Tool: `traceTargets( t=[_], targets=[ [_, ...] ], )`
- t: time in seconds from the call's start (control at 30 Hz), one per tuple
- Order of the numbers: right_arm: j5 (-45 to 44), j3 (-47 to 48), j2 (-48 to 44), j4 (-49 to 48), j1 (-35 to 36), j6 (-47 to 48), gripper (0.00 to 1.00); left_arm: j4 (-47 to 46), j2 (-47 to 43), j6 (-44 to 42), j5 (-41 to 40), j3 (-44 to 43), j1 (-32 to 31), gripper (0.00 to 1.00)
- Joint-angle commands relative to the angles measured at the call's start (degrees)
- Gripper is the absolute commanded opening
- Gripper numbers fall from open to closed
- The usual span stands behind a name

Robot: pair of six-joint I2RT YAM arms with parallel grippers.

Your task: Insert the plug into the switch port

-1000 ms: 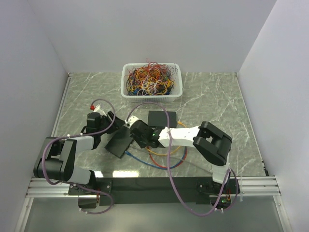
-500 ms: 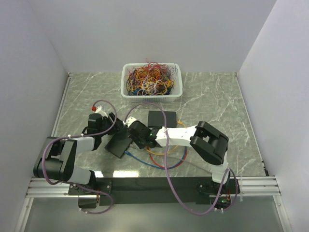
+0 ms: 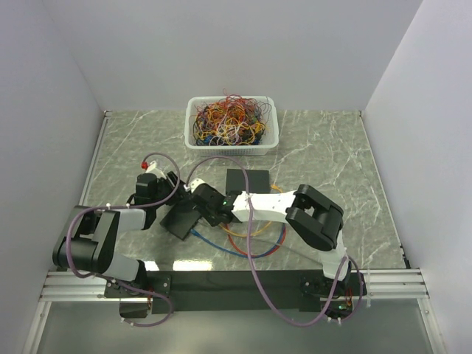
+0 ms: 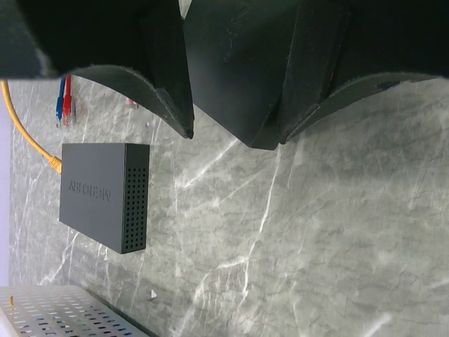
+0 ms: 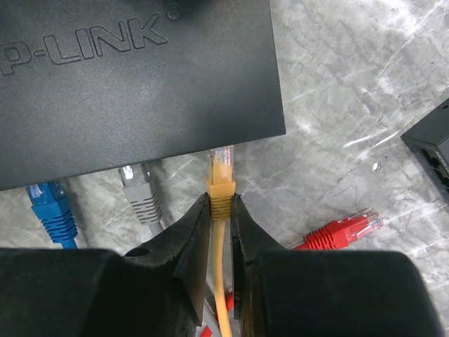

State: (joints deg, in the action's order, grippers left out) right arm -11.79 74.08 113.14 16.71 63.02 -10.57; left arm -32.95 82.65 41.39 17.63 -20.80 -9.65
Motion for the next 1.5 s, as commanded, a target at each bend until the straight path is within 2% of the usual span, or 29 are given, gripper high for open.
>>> traceTargets(
  t=[0.0, 0.33, 0.97, 1.47],
  targets=[
    [-1.48, 3.96, 1.29, -1.15, 0.43, 1.07, 0.0, -3.17, 1.46, 1.24, 2.33, 0.85, -1.69, 0.56],
    [-3.59, 11.17, 5.95, 4.47, 0.78, 0.81, 0.0, -2.04, 0.41, 1.15, 0.74, 0.93, -3.44, 0.55],
    [-2.54, 1.42, -5.91, -10.55, 1.31, 3.54, 0.0, -2.12, 1.02, 0.71, -1.9, 1.81, -5.82, 0.54],
    [-3.94, 3.08, -3.81, -10.91, 1.31, 3.27, 0.0, -2.38, 1.63, 0.71, -3.13, 2.51, -6.87, 0.54]
  ],
)
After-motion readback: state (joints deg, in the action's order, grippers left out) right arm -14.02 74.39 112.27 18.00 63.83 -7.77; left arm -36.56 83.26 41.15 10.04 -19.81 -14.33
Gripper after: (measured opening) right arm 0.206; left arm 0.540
